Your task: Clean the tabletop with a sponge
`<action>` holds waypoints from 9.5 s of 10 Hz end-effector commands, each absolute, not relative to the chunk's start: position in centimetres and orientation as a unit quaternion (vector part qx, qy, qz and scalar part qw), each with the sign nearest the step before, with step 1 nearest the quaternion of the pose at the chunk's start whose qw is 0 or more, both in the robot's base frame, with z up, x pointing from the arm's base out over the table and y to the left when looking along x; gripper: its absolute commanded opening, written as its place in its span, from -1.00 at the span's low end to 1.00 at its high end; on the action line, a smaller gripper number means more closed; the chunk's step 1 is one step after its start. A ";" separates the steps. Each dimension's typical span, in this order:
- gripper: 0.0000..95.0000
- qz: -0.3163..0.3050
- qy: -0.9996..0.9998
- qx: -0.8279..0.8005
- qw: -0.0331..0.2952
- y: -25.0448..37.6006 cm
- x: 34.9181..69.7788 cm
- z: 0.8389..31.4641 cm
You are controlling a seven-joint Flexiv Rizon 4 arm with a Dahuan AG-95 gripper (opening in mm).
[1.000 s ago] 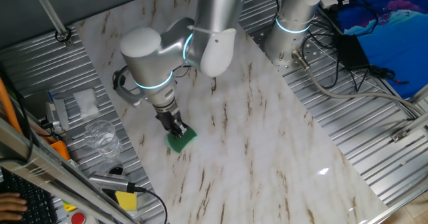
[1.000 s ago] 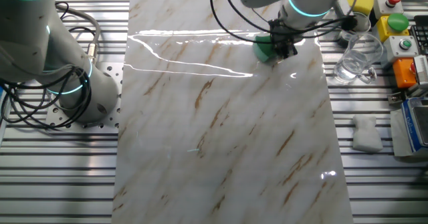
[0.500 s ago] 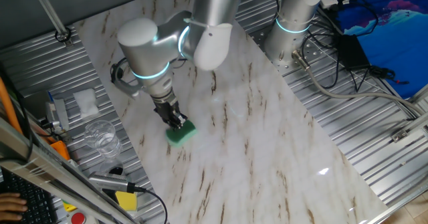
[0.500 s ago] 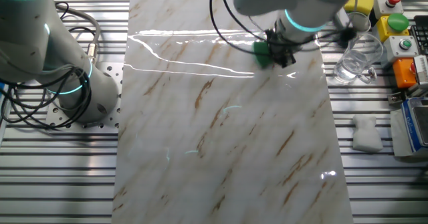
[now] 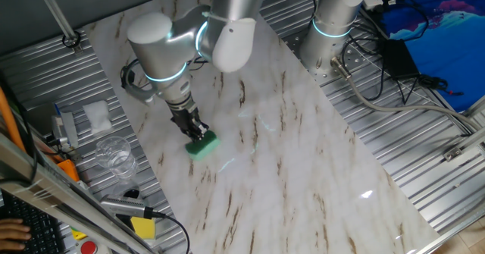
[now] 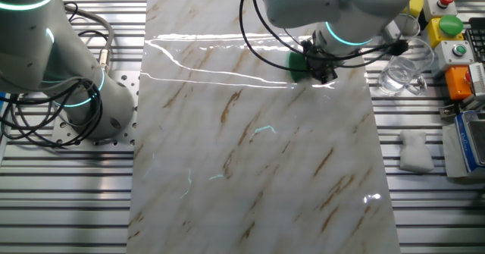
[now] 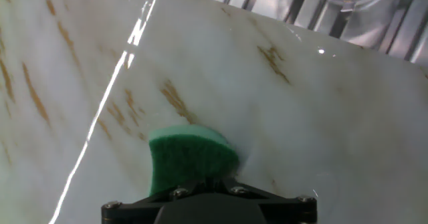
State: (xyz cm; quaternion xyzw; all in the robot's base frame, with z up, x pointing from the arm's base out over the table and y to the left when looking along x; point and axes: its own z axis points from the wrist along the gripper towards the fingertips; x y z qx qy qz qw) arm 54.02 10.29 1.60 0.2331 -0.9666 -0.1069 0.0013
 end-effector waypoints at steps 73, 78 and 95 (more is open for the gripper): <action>0.20 -0.031 -0.962 0.270 0.013 5.7 53.6 2.2; 0.20 -0.033 -0.957 0.287 0.010 5.7 53.6 2.2; 0.20 -0.031 -0.954 0.299 0.012 5.7 53.6 2.2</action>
